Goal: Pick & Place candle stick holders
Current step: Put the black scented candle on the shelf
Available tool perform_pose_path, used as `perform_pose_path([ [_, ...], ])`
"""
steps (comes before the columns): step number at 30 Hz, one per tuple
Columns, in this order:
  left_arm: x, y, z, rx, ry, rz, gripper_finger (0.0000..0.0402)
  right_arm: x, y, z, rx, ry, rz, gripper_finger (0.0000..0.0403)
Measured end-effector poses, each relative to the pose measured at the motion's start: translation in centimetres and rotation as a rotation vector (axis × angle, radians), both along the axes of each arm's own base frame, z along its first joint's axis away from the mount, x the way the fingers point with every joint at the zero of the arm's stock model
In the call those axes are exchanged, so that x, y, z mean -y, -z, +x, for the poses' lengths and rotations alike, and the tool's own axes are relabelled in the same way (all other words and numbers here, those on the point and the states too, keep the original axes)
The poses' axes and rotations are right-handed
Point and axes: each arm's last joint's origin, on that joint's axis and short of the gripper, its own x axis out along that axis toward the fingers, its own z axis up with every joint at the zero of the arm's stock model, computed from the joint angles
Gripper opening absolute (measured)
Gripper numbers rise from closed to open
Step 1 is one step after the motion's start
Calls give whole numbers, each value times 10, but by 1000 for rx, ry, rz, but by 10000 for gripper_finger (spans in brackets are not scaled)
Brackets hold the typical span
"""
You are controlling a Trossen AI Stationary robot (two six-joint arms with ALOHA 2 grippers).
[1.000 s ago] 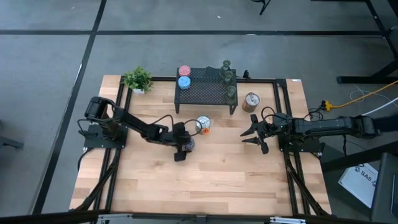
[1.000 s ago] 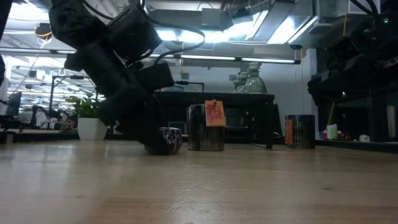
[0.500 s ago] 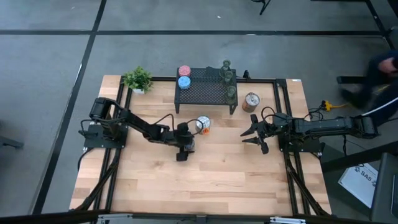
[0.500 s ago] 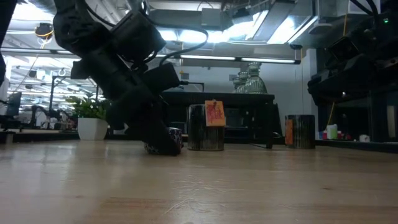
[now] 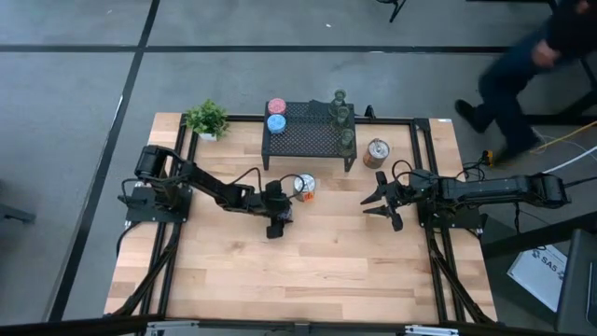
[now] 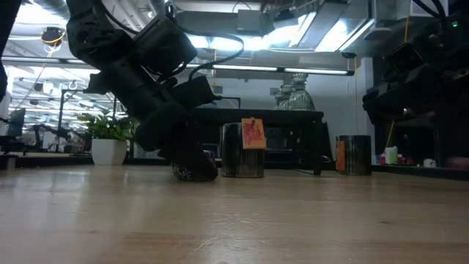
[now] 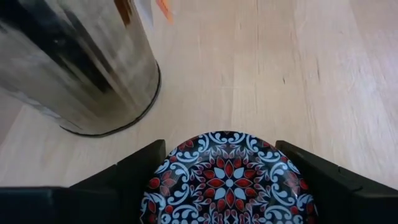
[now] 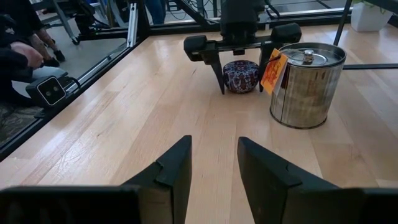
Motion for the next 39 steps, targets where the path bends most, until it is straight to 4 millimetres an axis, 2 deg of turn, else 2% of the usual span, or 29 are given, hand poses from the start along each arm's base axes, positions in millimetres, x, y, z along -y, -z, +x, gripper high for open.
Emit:
perform_pose_path([
  [25, -8, -2, 0, 3, -34, -32, 282, 0, 0, 0, 0, 0, 0, 132],
  [31, -8, -16, -2, 31, -41, -37, 282, 0, 0, 0, 0, 0, 0, 132],
  [39, -8, -47, -9, 101, -37, -33, 282, 0, 0, 0, 0, 0, 0, 132],
])
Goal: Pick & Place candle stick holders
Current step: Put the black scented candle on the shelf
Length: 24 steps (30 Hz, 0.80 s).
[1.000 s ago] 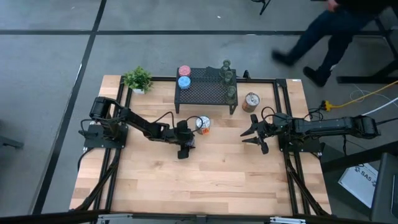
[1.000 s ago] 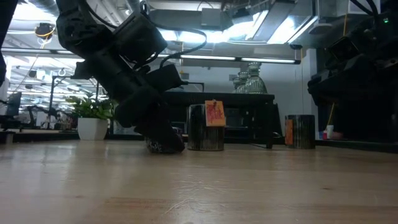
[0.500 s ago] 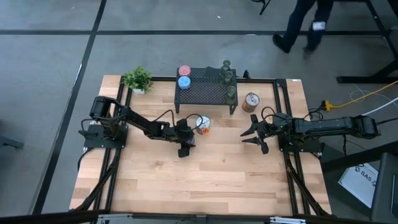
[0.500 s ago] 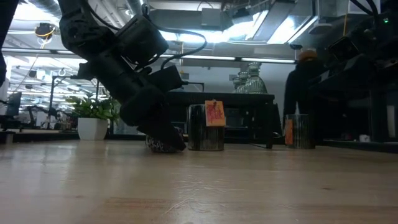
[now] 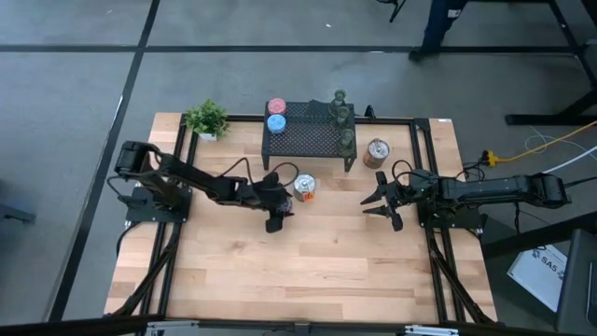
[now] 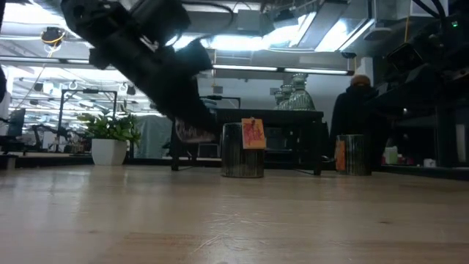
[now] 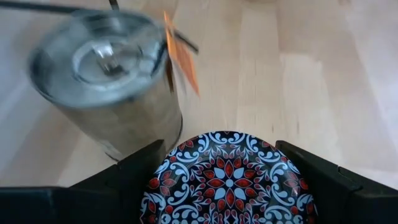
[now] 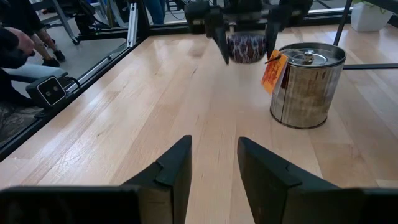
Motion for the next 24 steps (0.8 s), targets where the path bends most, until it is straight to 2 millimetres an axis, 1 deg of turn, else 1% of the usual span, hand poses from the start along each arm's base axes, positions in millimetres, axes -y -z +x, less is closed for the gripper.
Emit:
perform_pose_path([
  [5, -1, -20, -7, 45, 11, 28, 282, 0, 0, 0, -1, 0, 0, 132],
  [15, -6, -60, -22, 156, -29, 163, 282, 0, 0, 0, 0, 0, 0, 132],
  [20, -16, -75, -29, 209, -114, 180, 282, 0, 0, 0, 0, 0, 0, 132],
  [24, -27, -81, -33, 232, -205, 186, 282, 0, 0, 0, 0, 0, 0, 132],
])
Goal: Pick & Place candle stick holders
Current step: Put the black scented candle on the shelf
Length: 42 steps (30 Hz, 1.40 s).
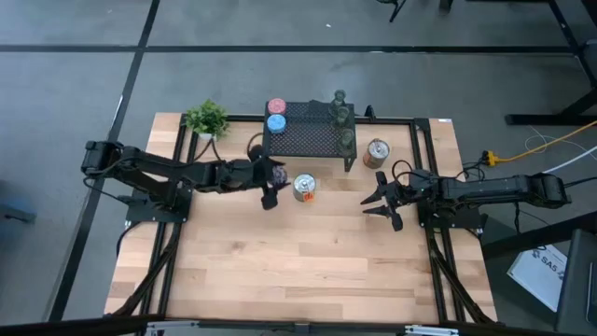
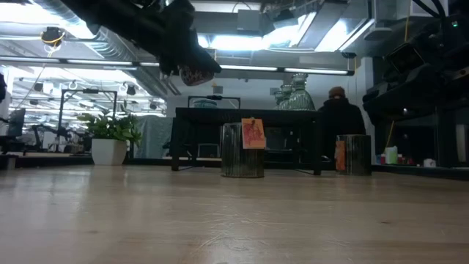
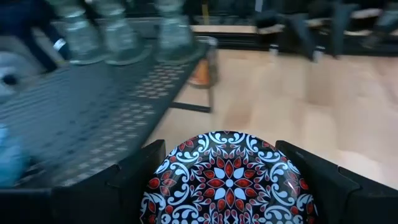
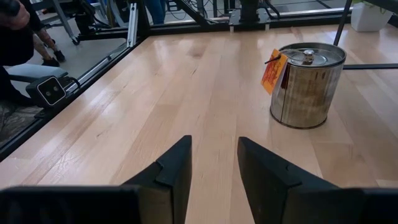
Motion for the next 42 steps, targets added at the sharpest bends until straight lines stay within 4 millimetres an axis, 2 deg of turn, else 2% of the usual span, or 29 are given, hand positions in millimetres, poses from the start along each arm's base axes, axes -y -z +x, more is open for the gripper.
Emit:
perform_pose_path([
  [11, -33, -2, -4, 59, -231, -27, 282, 0, 0, 0, 0, 0, 0, 132],
  [20, -59, -4, -10, 103, -339, -69, 282, 0, 0, 0, -1, 0, 0, 132],
  [27, -65, 4, -8, 104, -381, -123, 291, 0, 0, 0, 0, 0, 0, 132],
  [36, -72, 12, 1, 140, -438, -102, 292, 0, 0, 0, 0, 0, 0, 132],
  [42, -81, 21, 1, 101, -469, -104, 293, 0, 0, 0, 0, 0, 0, 132],
])
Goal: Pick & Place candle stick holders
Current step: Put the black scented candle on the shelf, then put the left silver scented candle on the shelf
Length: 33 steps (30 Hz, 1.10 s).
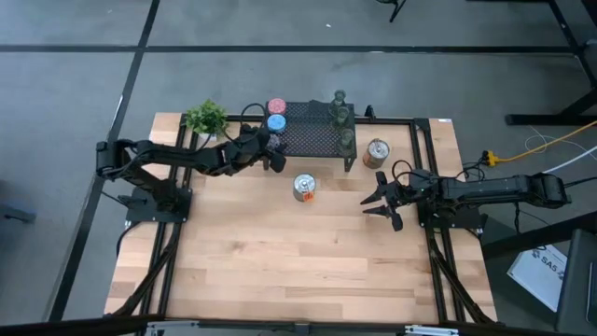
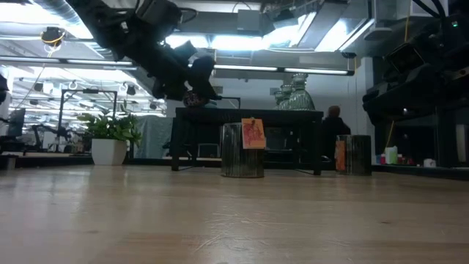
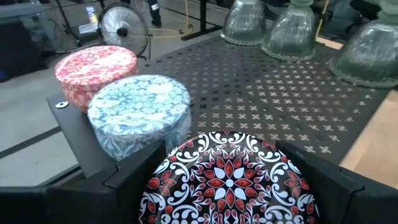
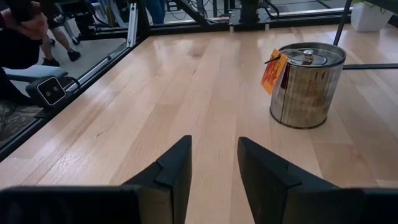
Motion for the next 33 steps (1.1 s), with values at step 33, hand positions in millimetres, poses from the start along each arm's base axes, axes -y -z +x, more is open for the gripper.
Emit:
perform_pose_path([
  [33, -3, -8, 7, 62, 67, 99, 324, 0, 0, 0, 0, 0, 0, 132],
])
